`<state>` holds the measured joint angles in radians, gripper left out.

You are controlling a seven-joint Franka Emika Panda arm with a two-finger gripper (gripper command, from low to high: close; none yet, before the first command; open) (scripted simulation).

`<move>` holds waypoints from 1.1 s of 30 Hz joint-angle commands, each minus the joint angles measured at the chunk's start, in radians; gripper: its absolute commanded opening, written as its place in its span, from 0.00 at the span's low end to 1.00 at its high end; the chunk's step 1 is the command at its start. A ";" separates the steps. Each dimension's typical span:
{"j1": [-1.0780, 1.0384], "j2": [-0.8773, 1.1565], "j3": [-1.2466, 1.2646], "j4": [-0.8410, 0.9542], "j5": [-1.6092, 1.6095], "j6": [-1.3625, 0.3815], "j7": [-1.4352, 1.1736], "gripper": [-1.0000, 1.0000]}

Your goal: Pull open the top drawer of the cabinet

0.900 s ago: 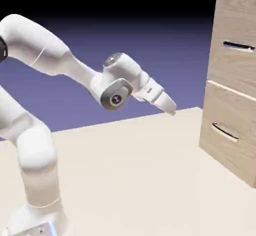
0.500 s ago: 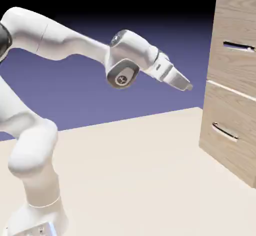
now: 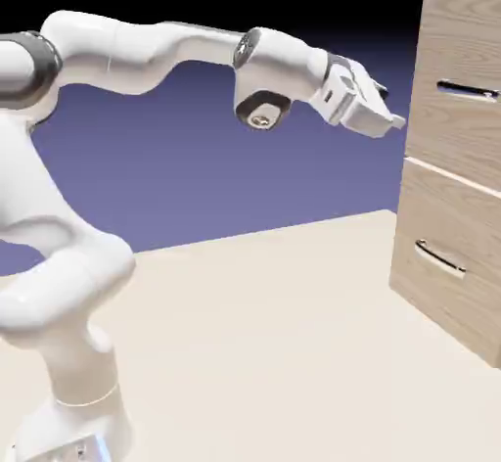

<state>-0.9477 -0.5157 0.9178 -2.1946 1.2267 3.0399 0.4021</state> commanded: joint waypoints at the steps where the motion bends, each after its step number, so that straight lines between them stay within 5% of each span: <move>1: -0.034 0.002 0.033 0.022 0.044 0.000 -0.012 0.50; 33: -1.123 0.064 1.074 0.720 1.435 0.003 -0.397 0.50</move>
<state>-2.0705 -0.4521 1.9915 -1.4746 2.6618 3.0433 0.0055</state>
